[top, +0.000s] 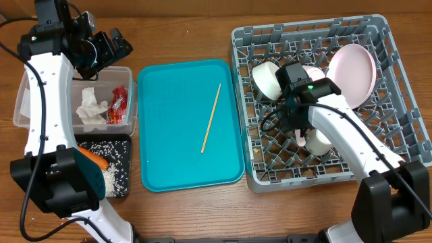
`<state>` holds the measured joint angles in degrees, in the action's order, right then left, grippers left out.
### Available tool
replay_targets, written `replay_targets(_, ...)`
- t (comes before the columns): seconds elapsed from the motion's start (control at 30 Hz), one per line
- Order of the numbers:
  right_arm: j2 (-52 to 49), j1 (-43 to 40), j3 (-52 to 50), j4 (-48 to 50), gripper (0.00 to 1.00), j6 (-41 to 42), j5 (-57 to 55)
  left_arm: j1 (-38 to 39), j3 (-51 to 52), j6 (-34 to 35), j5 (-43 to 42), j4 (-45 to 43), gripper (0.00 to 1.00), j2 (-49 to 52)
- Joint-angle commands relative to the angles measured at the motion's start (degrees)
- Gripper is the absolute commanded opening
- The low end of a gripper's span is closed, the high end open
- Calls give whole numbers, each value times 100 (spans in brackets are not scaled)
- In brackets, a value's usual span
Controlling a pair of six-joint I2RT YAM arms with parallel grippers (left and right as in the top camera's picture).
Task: Sort waste into correct bins and load items into the dishwasher
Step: 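Carry the fork to the rack and insert it upright with the right gripper, then open the right gripper and return it to the teal tray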
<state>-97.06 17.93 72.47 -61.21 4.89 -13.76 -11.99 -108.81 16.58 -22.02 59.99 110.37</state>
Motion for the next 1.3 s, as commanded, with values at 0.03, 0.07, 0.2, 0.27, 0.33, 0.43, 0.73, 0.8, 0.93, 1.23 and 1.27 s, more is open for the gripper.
replay_targets(0.03, -59, -7, -68, 96, 4, -85, 98, 55, -118, 57, 15, -4, 100, -98)
replay_targets(0.07, -59, -7, -68, 116, 16, -83, 98, 55, -118, 57, 17, -2, 100, -98)
replay_targets(0.2, -59, -7, -68, 164, 49, -85, 94, 55, -118, 57, 15, -4, 100, -98)
replay_targets(0.27, -59, -7, -68, 184, 50, -83, 63, 55, -118, 57, 15, -4, 100, -98)
replay_targets(0.33, -59, -7, -31, 168, 51, -83, -20, 55, -118, 57, 17, -4, 100, -98)
replay_targets(0.43, -57, -7, 245, -24, 52, -39, -192, 55, -118, 57, 15, -4, 100, -98)
replay_targets(0.73, -46, 4, 2238, -1355, 52, 461, 678, 55, -118, 57, 15, -2, 100, -98)
replay_targets(0.8, -46, 4, 2553, -1408, 53, 739, 1784, 55, -118, 57, 15, -4, 100, -98)
replay_targets(0.93, -48, 7, 2649, -1036, 54, 758, 4197, 55, -118, 57, 15, -4, 100, -98)
replay_targets(1.23, -197, 632, 2179, 258, 37, 1495, 4918, 55, -118, 57, 15, -2, 100, -98)
replay_targets(1.27, -201, 737, 2098, 389, 37, 1545, 4916, 55, -118, 57, 15, -4, 100, -98)
